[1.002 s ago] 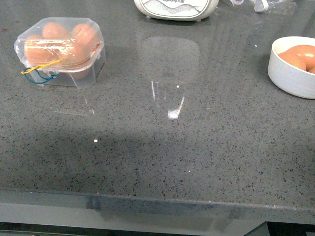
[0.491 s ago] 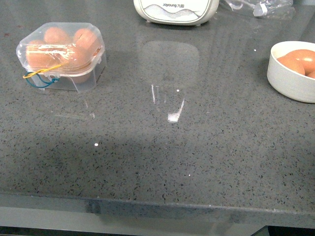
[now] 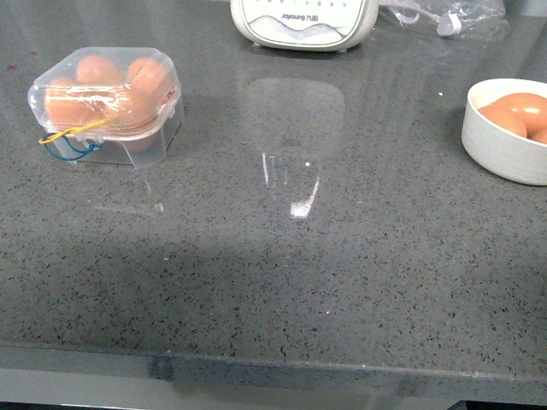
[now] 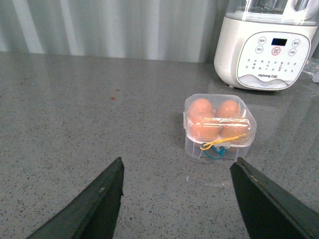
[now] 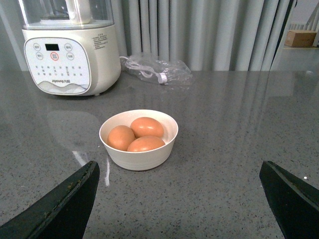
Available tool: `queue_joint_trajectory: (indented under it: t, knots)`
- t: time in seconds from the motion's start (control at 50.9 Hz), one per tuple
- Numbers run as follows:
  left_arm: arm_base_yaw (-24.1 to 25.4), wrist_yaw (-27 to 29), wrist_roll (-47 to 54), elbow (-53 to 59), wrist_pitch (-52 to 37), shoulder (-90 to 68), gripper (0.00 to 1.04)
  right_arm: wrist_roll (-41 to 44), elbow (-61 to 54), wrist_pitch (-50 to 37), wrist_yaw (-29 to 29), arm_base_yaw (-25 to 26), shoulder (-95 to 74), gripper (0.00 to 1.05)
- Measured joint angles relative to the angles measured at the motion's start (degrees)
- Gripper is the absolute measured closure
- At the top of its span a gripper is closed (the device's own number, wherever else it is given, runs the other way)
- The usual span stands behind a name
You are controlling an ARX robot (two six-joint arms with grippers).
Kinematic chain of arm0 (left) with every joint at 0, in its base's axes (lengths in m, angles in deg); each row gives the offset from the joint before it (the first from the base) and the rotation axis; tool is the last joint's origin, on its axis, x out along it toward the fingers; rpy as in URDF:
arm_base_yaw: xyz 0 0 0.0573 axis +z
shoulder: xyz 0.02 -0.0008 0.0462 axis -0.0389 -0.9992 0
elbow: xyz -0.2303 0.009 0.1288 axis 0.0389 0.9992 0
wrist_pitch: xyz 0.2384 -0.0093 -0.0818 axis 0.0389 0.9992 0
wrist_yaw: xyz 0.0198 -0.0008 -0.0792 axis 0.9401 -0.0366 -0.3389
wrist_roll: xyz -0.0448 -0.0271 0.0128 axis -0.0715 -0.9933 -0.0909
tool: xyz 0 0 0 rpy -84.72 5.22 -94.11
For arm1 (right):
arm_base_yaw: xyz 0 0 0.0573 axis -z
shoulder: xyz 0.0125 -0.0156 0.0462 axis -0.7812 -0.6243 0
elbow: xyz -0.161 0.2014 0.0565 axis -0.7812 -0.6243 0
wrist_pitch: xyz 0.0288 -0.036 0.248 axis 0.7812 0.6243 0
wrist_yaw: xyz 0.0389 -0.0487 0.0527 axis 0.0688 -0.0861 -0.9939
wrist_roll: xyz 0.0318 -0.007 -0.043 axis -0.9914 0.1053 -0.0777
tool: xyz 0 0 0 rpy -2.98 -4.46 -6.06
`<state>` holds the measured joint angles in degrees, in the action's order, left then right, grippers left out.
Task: Put egg into box
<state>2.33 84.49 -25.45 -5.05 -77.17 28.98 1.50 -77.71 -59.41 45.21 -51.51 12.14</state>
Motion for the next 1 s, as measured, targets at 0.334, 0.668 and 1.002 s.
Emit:
queue_joint_trajectory:
  t: [0.334, 0.668, 1.002]
  knots:
    - [0.0, 0.0, 0.04, 0.0, 0.0, 0.02, 0.07, 0.0, 0.0, 0.0, 0.0, 0.0, 0.0, 0.07]
    - [0.0, 0.0, 0.04, 0.0, 0.0, 0.02, 0.07, 0.0, 0.0, 0.0, 0.0, 0.0, 0.0, 0.07]
    - [0.0, 0.0, 0.04, 0.0, 0.0, 0.02, 0.07, 0.0, 0.0, 0.0, 0.0, 0.0, 0.0, 0.07]
